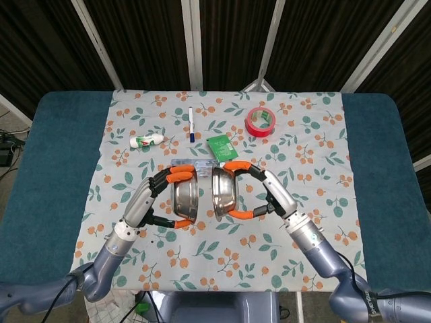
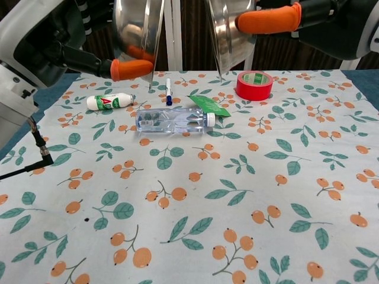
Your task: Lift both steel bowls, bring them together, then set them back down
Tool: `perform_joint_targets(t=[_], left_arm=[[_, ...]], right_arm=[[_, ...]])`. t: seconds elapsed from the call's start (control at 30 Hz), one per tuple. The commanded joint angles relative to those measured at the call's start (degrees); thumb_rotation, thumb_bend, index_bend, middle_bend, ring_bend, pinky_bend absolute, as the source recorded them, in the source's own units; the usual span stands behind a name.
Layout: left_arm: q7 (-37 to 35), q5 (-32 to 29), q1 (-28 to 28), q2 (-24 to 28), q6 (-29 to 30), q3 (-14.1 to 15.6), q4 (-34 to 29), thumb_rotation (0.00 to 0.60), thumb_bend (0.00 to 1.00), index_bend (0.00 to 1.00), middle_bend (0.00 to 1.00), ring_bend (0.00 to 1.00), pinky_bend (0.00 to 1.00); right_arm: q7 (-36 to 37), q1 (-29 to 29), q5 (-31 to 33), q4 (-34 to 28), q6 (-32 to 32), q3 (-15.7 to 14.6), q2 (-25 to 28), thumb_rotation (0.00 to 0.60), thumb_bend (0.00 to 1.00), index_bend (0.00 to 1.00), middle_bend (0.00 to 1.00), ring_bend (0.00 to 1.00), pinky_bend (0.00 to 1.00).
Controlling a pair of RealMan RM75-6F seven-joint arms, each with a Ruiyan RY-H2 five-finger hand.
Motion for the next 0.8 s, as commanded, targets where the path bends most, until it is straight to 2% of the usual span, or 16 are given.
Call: perform_joint_targets(t=[0.03,0.5,0.8], left_arm=[[-0.03,0.46,-0.08,-0.78,0.93,0.01,0.37,0.6,0.11,0.33,0.29,0.31,0.41],[1.24,1.77,-0.46,-3.99,3.93,0.07,1.9,0.6,0.11,0.33,0.29,0.31,0.41],[4.28,3.46,-0.36,-5.3,5.98,0.87,4.5,0.6,0.11,0.33,0.29,0.31,0.41]], right_arm=[[-0.11,0.03,-0.05,-0.39,0.07,0.04,-0.04,0.6,0.27,0.61,0.38,0.53,0.23],[-1.45,0.41,-1.58,-3.55,-0.47,-1.09,-0.62,0.6,0.27,0.61,0.38,0.53,0.23],[0.54,0.11,-1.34,-4.17,-0.64,-1.21,0.13,0.6,0.27,0.61,0.38,0.53,0.23]])
